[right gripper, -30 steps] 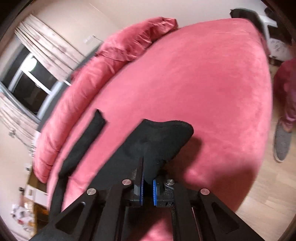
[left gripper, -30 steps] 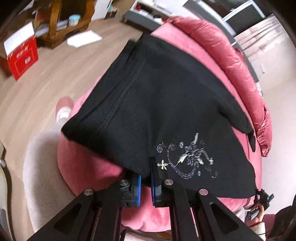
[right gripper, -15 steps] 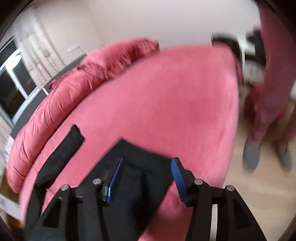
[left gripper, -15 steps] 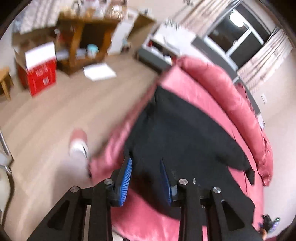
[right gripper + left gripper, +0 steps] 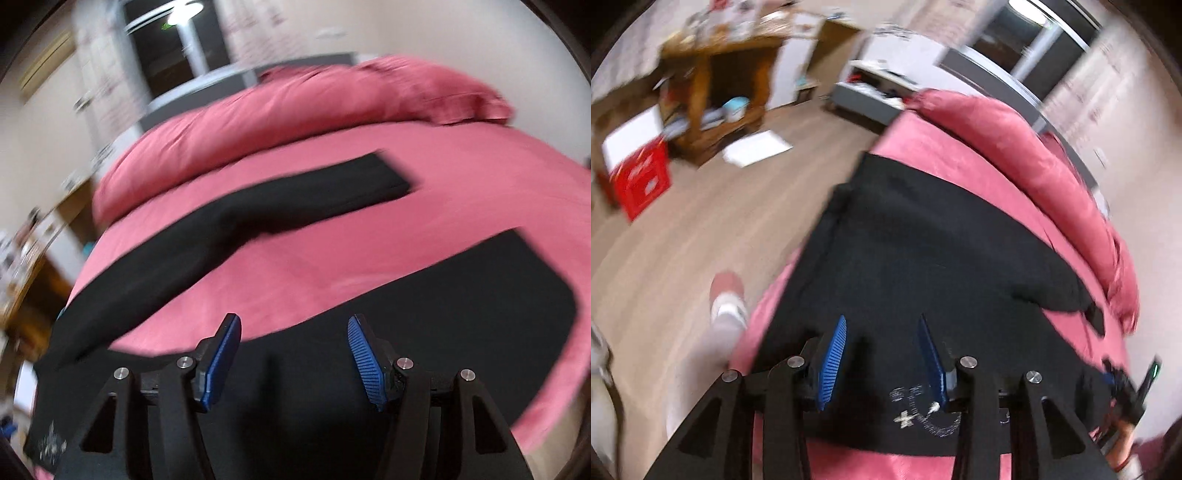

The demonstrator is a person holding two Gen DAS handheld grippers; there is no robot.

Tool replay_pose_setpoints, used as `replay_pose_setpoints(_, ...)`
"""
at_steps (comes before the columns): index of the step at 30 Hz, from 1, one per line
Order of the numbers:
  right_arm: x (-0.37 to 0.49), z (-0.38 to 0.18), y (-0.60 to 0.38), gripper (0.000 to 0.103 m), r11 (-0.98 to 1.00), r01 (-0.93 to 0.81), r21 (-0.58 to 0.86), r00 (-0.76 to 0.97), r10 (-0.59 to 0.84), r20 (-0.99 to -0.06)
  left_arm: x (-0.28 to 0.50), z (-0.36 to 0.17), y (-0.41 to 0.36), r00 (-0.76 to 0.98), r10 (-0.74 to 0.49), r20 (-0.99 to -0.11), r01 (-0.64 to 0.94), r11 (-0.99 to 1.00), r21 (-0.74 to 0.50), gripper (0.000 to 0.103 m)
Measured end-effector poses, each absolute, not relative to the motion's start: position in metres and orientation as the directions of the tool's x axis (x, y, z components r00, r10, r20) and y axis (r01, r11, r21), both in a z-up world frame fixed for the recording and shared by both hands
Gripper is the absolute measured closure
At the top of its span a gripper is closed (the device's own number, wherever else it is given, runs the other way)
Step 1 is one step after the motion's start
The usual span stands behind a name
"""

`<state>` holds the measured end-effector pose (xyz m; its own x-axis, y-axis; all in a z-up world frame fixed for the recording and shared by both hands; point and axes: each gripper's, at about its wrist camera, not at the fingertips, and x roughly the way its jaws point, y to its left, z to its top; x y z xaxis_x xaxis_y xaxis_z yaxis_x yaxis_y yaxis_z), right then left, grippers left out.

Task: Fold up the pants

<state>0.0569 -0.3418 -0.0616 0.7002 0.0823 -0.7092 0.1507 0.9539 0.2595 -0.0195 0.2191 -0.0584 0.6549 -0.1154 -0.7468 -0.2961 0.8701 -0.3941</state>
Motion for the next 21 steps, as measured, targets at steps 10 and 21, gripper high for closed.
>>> replay_pose_setpoints(10,0.1,-0.076,-0.207,0.042,0.944,-0.262,0.199,0.623,0.323,-0.713,0.031,-0.058,0.197,0.662,-0.196,-0.723,-0.215,0.874,-0.435,0.059)
replay_pose_setpoints(21,0.126,-0.109,-0.194,0.044,0.962,-0.236,0.134,0.626,0.256,-0.736,0.108,-0.074,0.253,0.622,-0.177,-0.763,-0.357,0.803,-0.478,0.039)
